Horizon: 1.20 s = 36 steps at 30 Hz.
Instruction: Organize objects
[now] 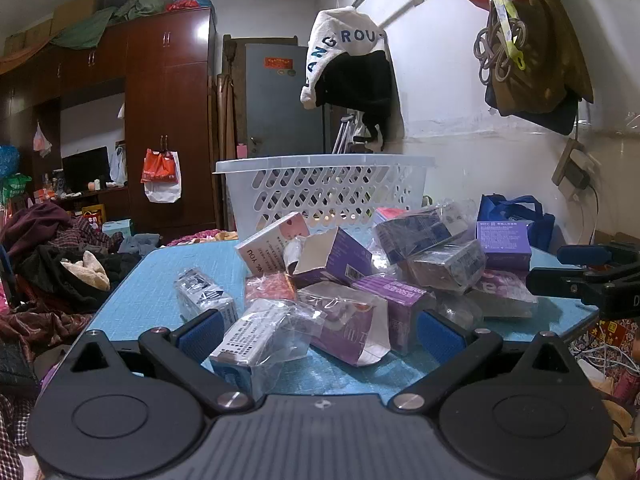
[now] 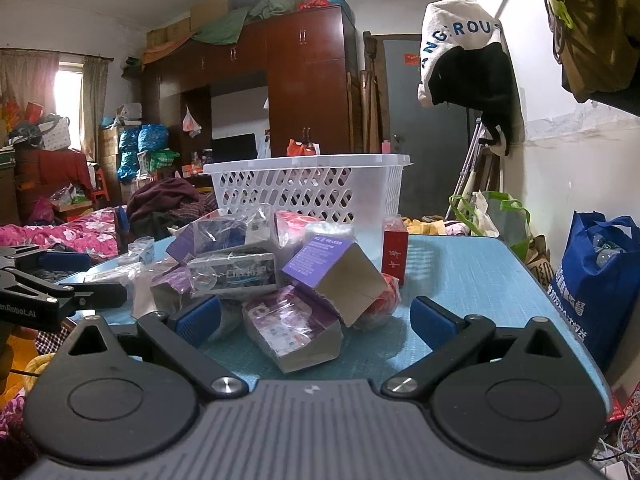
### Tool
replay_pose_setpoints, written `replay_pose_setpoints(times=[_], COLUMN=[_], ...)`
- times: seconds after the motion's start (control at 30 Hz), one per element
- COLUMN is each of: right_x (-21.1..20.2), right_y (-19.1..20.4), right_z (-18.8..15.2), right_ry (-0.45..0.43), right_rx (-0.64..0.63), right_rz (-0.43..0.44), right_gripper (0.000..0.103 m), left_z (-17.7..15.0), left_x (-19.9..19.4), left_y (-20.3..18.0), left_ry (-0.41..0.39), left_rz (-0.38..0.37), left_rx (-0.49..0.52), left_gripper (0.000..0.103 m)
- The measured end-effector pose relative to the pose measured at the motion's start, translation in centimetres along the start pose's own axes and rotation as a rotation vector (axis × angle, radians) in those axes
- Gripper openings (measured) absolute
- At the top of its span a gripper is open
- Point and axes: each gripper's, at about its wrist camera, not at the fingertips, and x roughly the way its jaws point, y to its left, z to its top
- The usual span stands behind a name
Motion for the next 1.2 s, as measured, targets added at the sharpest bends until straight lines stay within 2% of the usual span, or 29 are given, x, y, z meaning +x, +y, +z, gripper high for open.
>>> replay_pose_setpoints(times=[1.2], right_x=[-0.11], right_y=[-0.27], right_z=[0.02], right_ry=[-0.008], right_rx=[0.007], right_rz=[0.017], right_gripper=[0.103], left_z=[-0.01], left_x=[0.06], left_y=[-0.2], left_ry=[0.005], left_rz=[-0.006], left_rx=[0.01], left_gripper=[0.103])
